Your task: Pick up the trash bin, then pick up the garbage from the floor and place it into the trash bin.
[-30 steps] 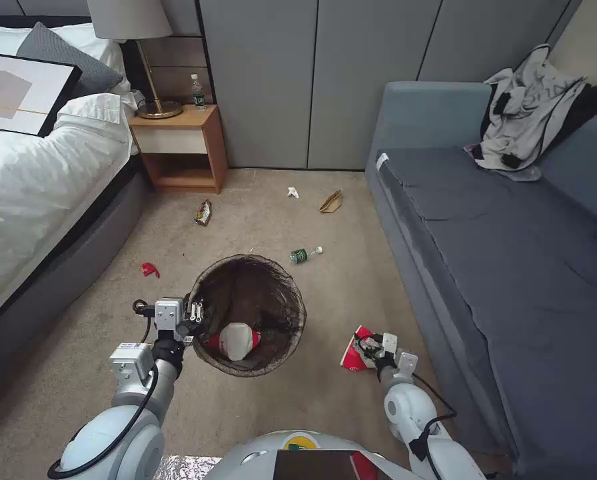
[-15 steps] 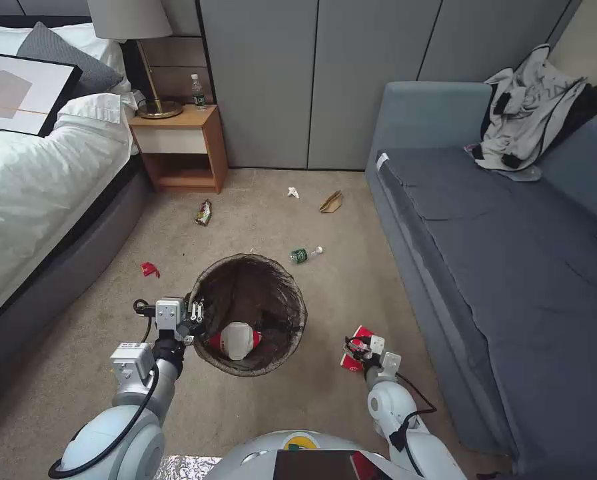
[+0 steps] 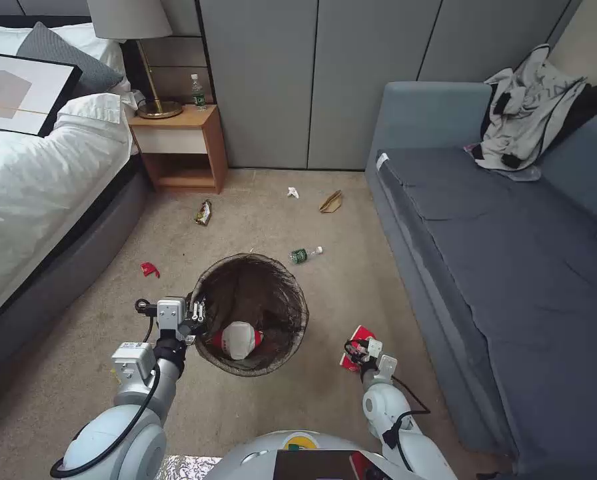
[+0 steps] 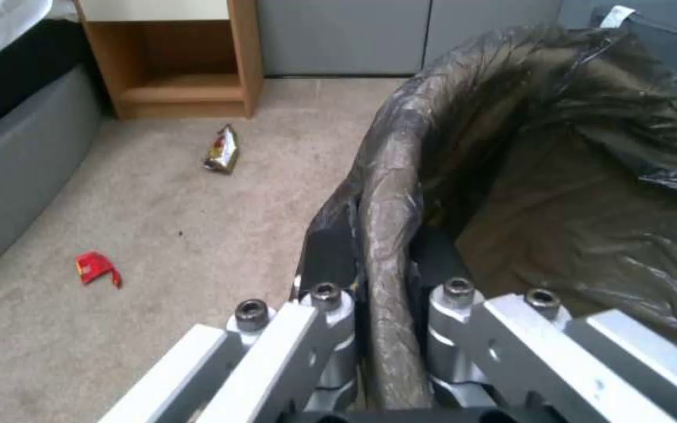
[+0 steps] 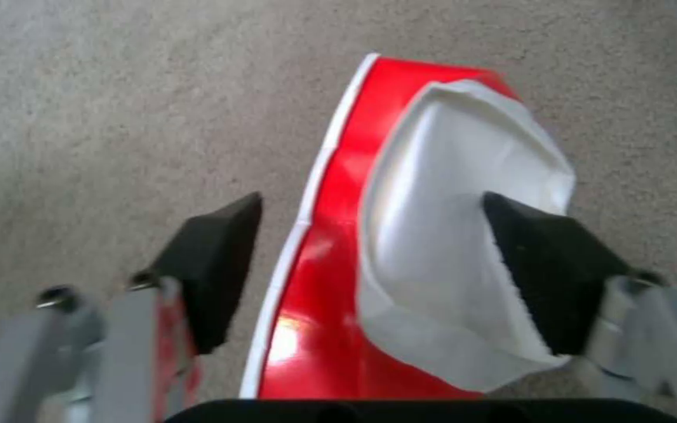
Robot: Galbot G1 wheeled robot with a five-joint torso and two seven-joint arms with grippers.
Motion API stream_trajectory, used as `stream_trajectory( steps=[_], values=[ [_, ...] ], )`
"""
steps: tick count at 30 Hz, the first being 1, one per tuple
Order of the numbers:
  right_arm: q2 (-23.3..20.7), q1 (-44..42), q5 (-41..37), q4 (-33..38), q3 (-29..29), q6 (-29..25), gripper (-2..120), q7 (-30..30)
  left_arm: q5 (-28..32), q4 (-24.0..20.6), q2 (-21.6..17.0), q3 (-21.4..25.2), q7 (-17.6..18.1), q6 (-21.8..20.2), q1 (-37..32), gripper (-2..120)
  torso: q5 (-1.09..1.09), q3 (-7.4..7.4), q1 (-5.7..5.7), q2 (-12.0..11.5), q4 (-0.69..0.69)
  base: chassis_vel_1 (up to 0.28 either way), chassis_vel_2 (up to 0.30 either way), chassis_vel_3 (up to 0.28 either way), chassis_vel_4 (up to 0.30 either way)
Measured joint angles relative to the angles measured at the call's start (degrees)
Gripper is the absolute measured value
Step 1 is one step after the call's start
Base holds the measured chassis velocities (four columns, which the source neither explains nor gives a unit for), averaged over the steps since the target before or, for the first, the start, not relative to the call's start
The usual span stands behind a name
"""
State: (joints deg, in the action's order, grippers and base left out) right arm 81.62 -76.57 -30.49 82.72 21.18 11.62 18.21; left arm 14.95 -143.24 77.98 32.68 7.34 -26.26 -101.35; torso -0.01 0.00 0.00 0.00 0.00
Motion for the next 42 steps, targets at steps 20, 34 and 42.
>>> stream_trajectory(
  steps=[20, 34, 42],
  values=[
    [2.12, 2.18, 1.06, -4.85, 1.24, -2.31, 4, 0.35, 0.67, 0.00, -0.69, -0.09, -0.15, 0.07, 0.41, 5, 0.01, -0.01, 0.00, 0.00, 0.02, 0.000, 0.000, 0.000, 0.000],
    [0.94, 0.90, 1.48, -2.32, 1.91, -3.35, 3, 3.08, 1.02, 0.00, -0.94, -0.11, -0.19, 0.08, 0.82, 5, 0.02, 0.00, 0.00, 0.00, -0.01, 0.000, 0.000, 0.000, 0.000],
    [-4.24, -4.25, 2.10, 10.68, 2.23, -2.76, 3, 1.21, 1.06, 0.00, -0.90, -0.26, -0.18, 0.09, 0.74, 5, 0.02, 0.00, 0.00, 0.00, -0.01, 0.000, 0.000, 0.000, 0.000]
  ],
)
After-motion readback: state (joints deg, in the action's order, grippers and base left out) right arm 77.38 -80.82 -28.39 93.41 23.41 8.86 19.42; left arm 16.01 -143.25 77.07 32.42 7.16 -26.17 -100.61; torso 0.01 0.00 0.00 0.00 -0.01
